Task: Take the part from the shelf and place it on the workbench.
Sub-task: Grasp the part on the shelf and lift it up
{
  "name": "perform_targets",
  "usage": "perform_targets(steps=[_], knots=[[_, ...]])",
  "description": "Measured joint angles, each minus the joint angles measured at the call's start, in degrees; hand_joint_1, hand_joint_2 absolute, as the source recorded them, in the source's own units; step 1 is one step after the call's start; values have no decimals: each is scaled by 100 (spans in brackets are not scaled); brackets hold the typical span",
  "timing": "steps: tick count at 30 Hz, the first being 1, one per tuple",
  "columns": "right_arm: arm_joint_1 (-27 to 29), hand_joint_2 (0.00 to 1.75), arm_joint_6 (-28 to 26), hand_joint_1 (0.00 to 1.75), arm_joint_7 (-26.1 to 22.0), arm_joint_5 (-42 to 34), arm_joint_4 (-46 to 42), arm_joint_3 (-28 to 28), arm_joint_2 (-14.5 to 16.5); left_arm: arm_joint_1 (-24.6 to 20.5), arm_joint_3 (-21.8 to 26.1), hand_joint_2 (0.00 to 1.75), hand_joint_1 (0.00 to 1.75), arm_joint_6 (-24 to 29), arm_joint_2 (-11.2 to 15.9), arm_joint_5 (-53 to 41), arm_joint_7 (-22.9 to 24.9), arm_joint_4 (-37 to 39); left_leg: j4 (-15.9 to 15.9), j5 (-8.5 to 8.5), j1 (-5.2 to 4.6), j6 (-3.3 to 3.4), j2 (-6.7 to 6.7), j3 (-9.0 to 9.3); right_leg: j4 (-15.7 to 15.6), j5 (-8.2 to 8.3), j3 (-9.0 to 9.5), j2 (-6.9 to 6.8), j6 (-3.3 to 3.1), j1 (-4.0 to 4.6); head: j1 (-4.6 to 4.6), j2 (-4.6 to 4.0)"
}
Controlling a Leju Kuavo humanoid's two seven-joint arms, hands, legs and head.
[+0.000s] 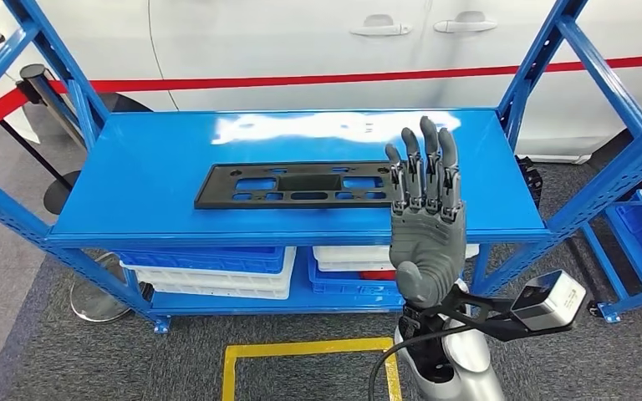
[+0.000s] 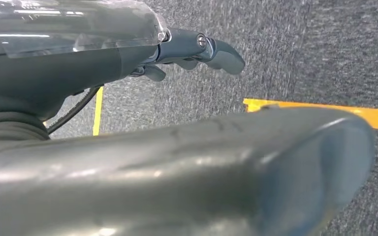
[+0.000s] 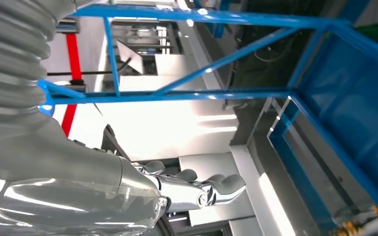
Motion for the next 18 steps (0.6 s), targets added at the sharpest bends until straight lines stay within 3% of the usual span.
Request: perform_targets(steps=[2, 5, 6, 7, 8, 10, 11, 13, 16, 18], knots=[[-9, 0, 3, 0, -24, 16, -1, 4, -5, -10, 0, 0, 0, 6, 7, -6, 1, 0, 210, -140, 2, -59, 6, -73, -52, -15, 68, -11, -54, -34, -6, 1], [-18, 0, 2, 0, -61, 44, 1, 13, -9, -10, 1, 0, 0, 10, 9, -14, 8, 0, 1275, -578, 35, -125, 8, -629, -68, -66, 147, -36, -111, -40, -11, 0], [-17, 0, -5, 0, -67, 55, 1, 14, -10, -3, 1, 0, 0, 10, 8, -17, 11, 0, 1561, -628, 47, -141, 8, -809, -64, -88, 169, -34, -114, -39, -10, 0], [-18, 0, -17, 0, -69, 69, 0, 15, -11, 4, 1, 0, 0, 10, 8, -24, 14, 0, 1644, -561, 55, -152, 9, -897, -60, -112, 195, -28, -111, -39, -10, 0], [-20, 0, -30, 0, -71, 86, -1, 15, -11, 7, 1, 0, 0, 10, 8, -30, 16, 0, 1499, -385, 61, -154, 9, -871, -55, -139, 230, -21, -103, -41, -10, 1], [-29, 0, -68, 0, -67, 122, -8, 16, -10, 1, 1, 0, 0, 10, 8, -50, 21, 0, 758, 83, 62, -130, 12, -580, -42, -208, 315, -10, -71, -39, -8, 1], [-35, 0, -91, 0, -62, 137, -19, 16, -10, -8, 0, 0, 0, 10, 8, -61, 24, 0, 411, 221, 53, -104, 11, -431, -28, -242, 339, -5, -44, -30, -9, 0], [-43, 0, -132, 0, -42, 159, -53, 18, -9, -27, -1, 0, 0, 10, 8, -86, 34, 0, 101, 264, 29, -47, 7, -299, -22, -282, 351, -2, 11, -11, -7, 0], [-51, 0, -141, 0, -12, 174, -125, 19, -9, -34, -1, 0, 0, 10, 7, -100, 49, 0, 37, 245, 39, 51, 2, -263, -2, -338, 355, -4, 96, -15, -4, 1], [-66, 0, -141, 0, 1, 184, -173, 20, -9, -44, -2, 0, 0, 10, 4, -105, 56, 0, -13, 239, 60, 120, 5, -209, 390, -553, 172, -8, 146, -30, 3, 1]])
